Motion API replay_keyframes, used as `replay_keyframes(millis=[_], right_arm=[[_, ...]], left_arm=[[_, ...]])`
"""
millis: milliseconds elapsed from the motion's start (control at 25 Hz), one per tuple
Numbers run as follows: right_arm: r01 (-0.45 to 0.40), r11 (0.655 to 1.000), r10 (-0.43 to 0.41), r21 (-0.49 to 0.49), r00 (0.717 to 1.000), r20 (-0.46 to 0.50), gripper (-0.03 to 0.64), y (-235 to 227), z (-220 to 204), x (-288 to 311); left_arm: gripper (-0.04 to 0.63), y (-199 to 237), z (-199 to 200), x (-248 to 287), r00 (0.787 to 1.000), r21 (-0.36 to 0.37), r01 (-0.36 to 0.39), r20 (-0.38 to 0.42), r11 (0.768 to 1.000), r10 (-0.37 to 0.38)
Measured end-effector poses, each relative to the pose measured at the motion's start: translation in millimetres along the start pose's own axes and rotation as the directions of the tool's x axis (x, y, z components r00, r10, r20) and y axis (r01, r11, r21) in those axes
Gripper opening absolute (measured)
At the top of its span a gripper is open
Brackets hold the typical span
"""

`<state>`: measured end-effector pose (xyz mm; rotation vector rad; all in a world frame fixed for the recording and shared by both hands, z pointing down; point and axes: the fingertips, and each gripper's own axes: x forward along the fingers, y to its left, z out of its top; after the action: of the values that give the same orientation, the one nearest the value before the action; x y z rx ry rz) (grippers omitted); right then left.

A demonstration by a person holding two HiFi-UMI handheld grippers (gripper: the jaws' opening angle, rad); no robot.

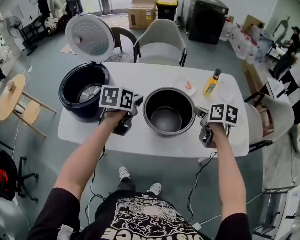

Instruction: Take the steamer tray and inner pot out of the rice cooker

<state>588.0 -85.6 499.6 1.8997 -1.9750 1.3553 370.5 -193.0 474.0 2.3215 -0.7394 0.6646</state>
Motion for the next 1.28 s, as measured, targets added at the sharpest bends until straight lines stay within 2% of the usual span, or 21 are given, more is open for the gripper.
replay_keyframes(millis=[160,320,560,680,760,960,1040,1280], right_arm=[[-0.038,0.991,0.043,-0.130,0.998,0.039,0.069,45.3,22.2,-7.8],[-0.077,0.963,0.098,-0.259,0.993,0.072,0.069,101.2,39.8,-10.8],[-0.049,0.904,0.133,-0.425,0.976,0.171,0.032,154.6,64.3,-30.9],[-0.052,0.891,0.163,-0.450,0.964,0.211,0.018,176.9,68.1,-42.4],[-0.062,0.889,0.184,-0.453,0.955,0.230,0.018,192.8,67.0,-45.6],[0.009,0.871,0.171,-0.491,0.932,0.321,0.014,242.7,59.7,-50.0],[0.024,0.870,0.174,-0.492,0.919,0.353,0.014,257.2,55.5,-54.7],[0.063,0.869,0.184,-0.490,0.879,0.440,0.014,284.6,48.7,-70.8]], left_arm=[[0.048,-5.4,10.3,-38.8,0.996,0.046,-0.052,0.077,0.998,0.048],[0.035,-2.8,25.0,-79.1,0.983,0.073,-0.103,0.157,0.992,0.091],[0.017,-9.8,50.0,-127.3,0.940,0.117,-0.202,0.302,0.972,0.159],[0.014,-7.6,57.1,-148.0,0.919,0.109,-0.223,0.355,0.969,0.172],[0.014,-3.3,63.2,-164.2,0.905,0.131,-0.250,0.385,0.959,0.183],[0.014,20.2,72.9,-215.3,0.872,0.183,-0.302,0.449,0.936,0.193],[0.014,25.6,70.9,-227.4,0.867,0.197,-0.310,0.461,0.930,0.192],[0.014,32.5,63.4,-249.2,0.869,0.252,-0.311,0.466,0.916,0.167]])
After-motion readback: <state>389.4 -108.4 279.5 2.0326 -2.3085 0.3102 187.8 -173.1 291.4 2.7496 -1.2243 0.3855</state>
